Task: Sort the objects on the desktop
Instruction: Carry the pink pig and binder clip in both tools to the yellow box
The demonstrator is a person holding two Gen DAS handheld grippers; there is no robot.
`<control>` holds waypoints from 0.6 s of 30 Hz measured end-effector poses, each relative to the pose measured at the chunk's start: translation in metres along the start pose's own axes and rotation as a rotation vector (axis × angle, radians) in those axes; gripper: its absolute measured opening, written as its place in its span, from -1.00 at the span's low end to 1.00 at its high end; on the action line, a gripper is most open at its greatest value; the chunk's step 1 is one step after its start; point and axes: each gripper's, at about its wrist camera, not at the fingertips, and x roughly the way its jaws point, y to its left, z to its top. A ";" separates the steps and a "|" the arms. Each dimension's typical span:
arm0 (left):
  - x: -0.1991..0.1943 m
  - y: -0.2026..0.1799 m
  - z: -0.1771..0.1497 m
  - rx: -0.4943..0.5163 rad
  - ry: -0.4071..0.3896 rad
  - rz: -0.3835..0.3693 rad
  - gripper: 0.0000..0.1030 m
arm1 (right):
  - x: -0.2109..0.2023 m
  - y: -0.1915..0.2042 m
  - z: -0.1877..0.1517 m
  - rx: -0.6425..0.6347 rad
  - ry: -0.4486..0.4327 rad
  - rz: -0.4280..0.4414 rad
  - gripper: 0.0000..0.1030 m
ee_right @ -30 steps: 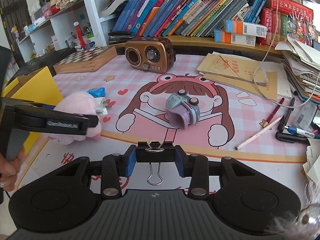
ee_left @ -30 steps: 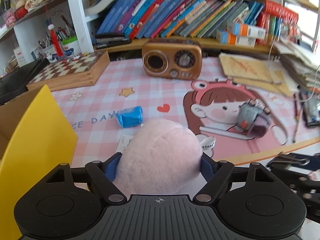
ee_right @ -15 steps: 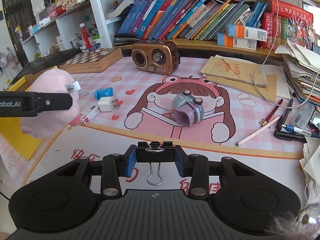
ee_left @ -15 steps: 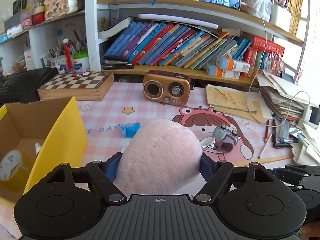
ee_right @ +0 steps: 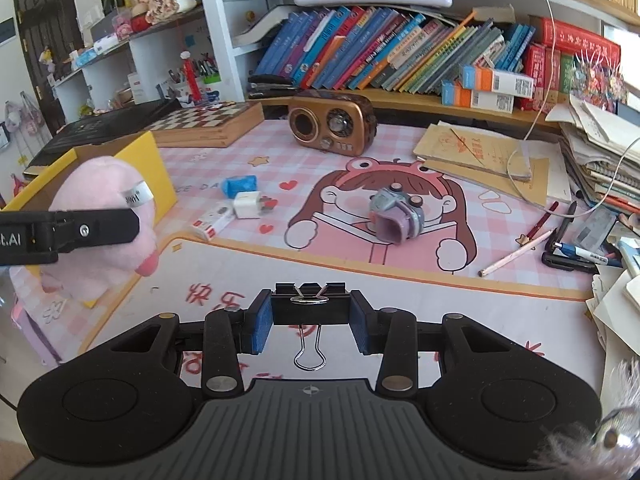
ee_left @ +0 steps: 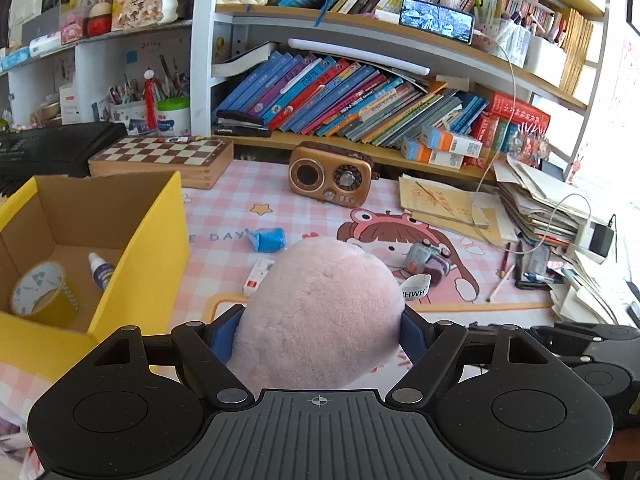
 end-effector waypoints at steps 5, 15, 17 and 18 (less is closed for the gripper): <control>-0.013 0.014 -0.009 -0.010 0.002 -0.020 0.54 | -0.008 0.016 -0.004 0.007 -0.008 -0.026 -0.27; -0.040 0.043 -0.027 0.002 0.003 -0.077 0.54 | -0.026 0.060 -0.021 0.021 -0.003 -0.074 -0.27; -0.047 0.051 -0.032 0.005 0.004 -0.088 0.54 | -0.030 0.071 -0.025 0.023 -0.002 -0.083 -0.27; -0.051 0.054 -0.034 0.006 0.003 -0.093 0.54 | -0.032 0.077 -0.028 0.024 -0.002 -0.087 -0.27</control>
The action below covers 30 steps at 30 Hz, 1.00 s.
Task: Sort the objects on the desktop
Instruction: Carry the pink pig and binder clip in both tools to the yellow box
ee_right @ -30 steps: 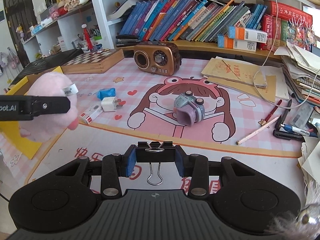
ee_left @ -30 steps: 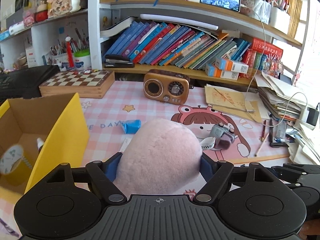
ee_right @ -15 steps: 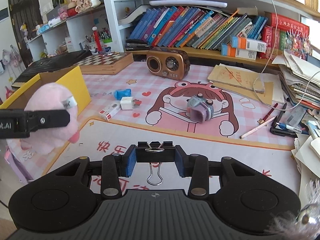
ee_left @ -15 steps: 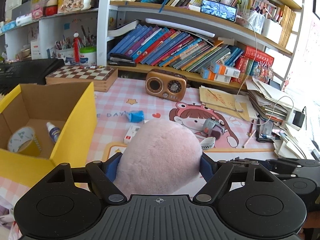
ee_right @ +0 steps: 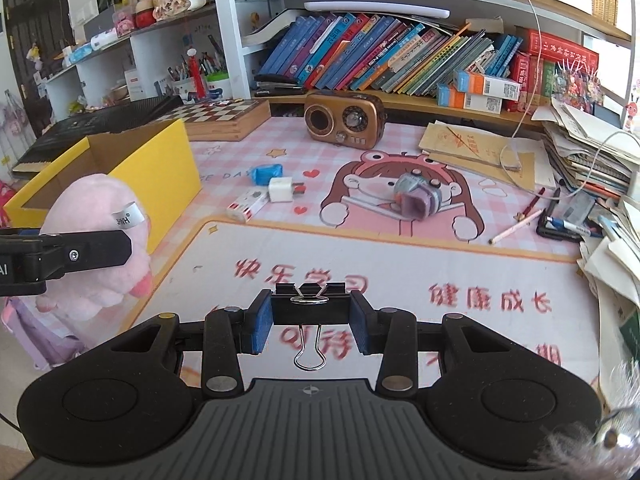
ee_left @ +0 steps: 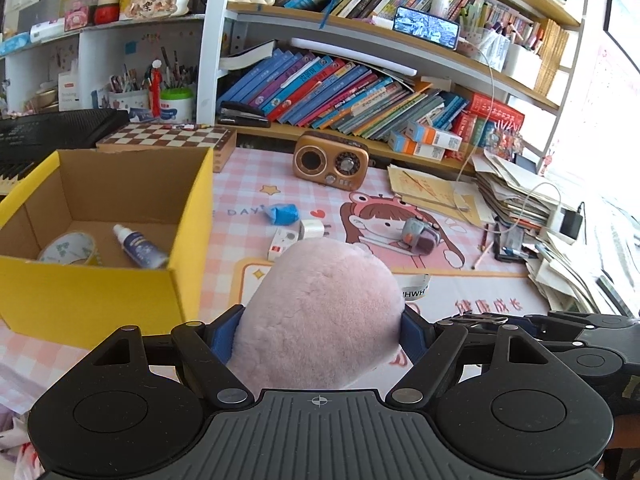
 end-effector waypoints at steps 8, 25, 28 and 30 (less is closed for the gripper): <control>-0.033 0.031 -0.015 0.012 -0.002 -0.020 0.54 | -0.019 0.045 -0.020 0.013 -0.005 -0.019 -0.27; -0.089 0.090 -0.053 -0.016 0.005 -0.018 0.54 | -0.047 0.125 -0.053 -0.008 -0.003 -0.019 -0.27; -0.097 0.099 -0.059 -0.033 0.003 -0.008 0.54 | -0.048 0.136 -0.054 -0.027 0.003 -0.006 -0.27; -0.102 0.105 -0.063 -0.046 0.001 0.002 0.54 | -0.048 0.144 -0.055 -0.041 0.008 0.005 -0.27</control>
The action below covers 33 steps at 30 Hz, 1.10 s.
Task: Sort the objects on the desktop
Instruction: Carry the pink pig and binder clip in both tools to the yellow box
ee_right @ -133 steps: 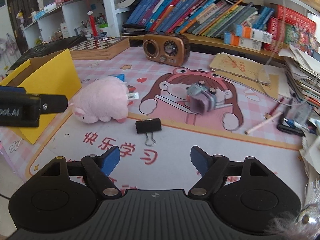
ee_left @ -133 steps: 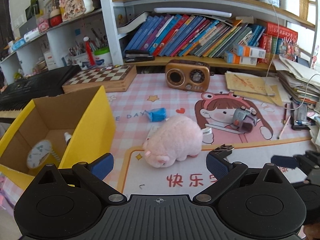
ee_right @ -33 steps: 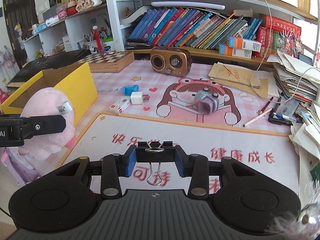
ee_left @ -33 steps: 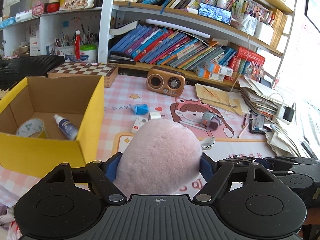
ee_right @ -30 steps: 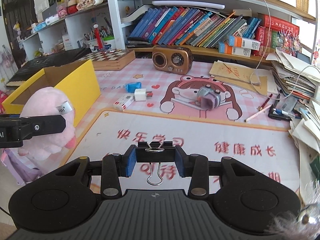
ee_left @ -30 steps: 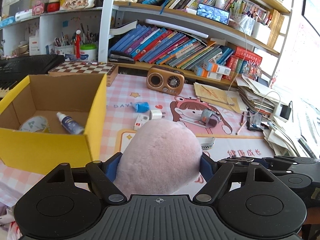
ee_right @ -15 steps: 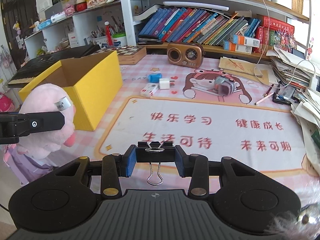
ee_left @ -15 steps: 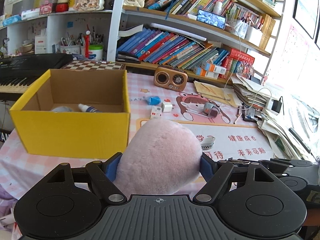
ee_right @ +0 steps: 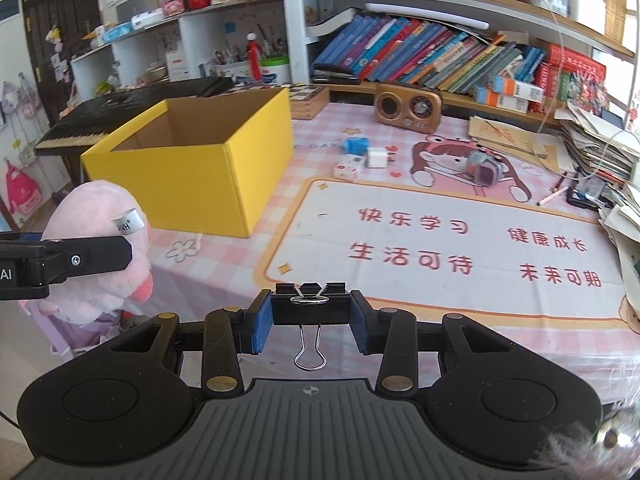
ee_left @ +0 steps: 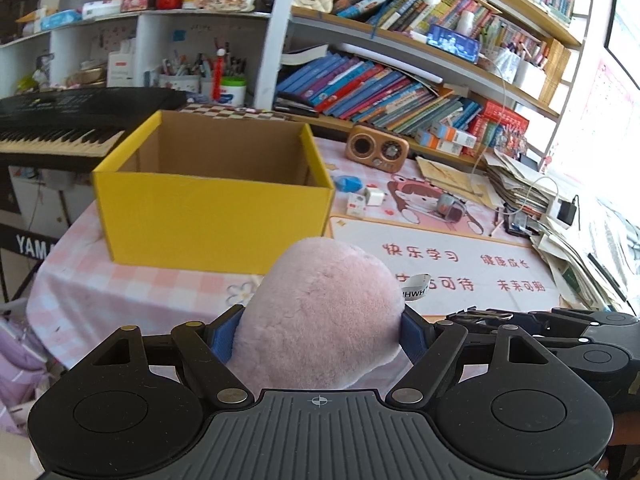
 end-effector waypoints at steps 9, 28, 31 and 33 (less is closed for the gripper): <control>-0.018 0.023 -0.013 -0.052 -0.001 0.044 0.54 | 0.001 0.027 -0.004 -0.051 0.019 0.047 -0.27; -0.049 0.047 -0.023 -0.117 -0.053 0.126 0.54 | 0.002 0.062 0.001 -0.138 0.003 0.141 -0.27; -0.050 0.049 -0.023 -0.119 -0.059 0.135 0.54 | 0.004 0.064 0.002 -0.141 0.003 0.150 -0.27; -0.051 0.050 -0.022 -0.119 -0.060 0.139 0.54 | 0.005 0.066 0.004 -0.142 0.000 0.154 -0.27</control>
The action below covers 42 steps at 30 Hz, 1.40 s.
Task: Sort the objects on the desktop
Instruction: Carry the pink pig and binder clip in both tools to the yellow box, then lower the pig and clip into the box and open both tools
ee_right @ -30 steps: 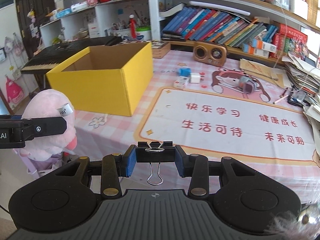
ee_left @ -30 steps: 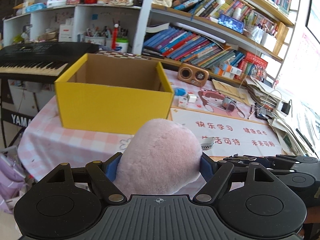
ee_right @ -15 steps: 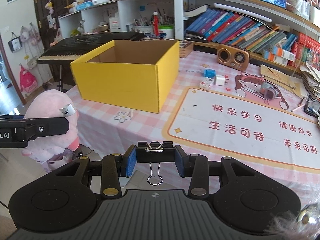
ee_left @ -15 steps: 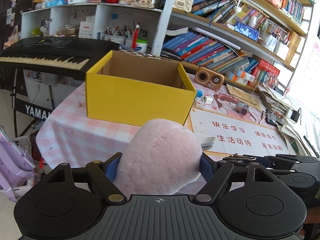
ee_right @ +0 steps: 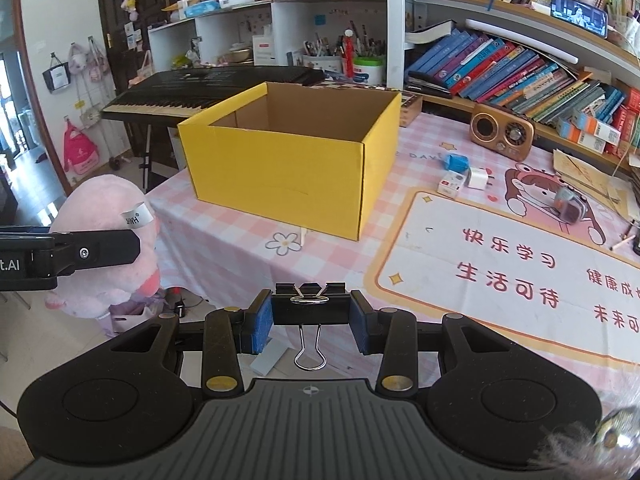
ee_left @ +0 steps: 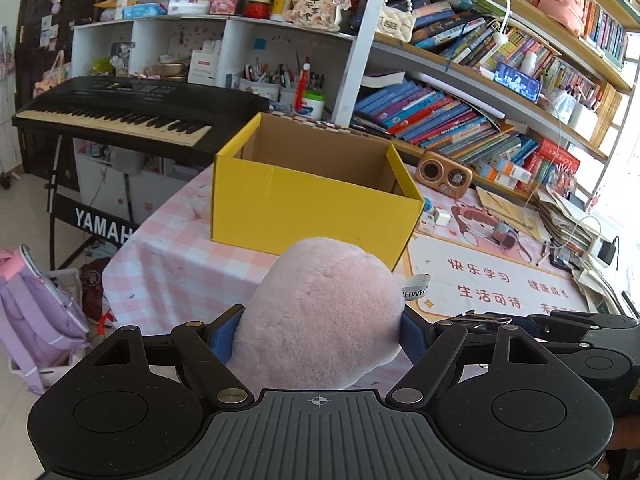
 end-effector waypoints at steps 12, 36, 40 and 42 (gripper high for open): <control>0.008 0.003 0.010 -0.005 -0.008 0.004 0.54 | 0.006 0.001 0.009 -0.029 0.005 0.012 -0.27; 0.096 -0.006 0.138 0.048 -0.160 0.053 0.54 | 0.081 -0.043 0.147 -0.093 -0.140 0.083 -0.27; 0.141 -0.008 0.153 0.096 -0.101 0.089 0.55 | 0.109 -0.053 0.170 -0.119 -0.139 0.072 -0.27; 0.163 -0.007 0.155 0.120 -0.066 0.116 0.55 | 0.122 -0.059 0.181 -0.120 -0.135 0.073 -0.27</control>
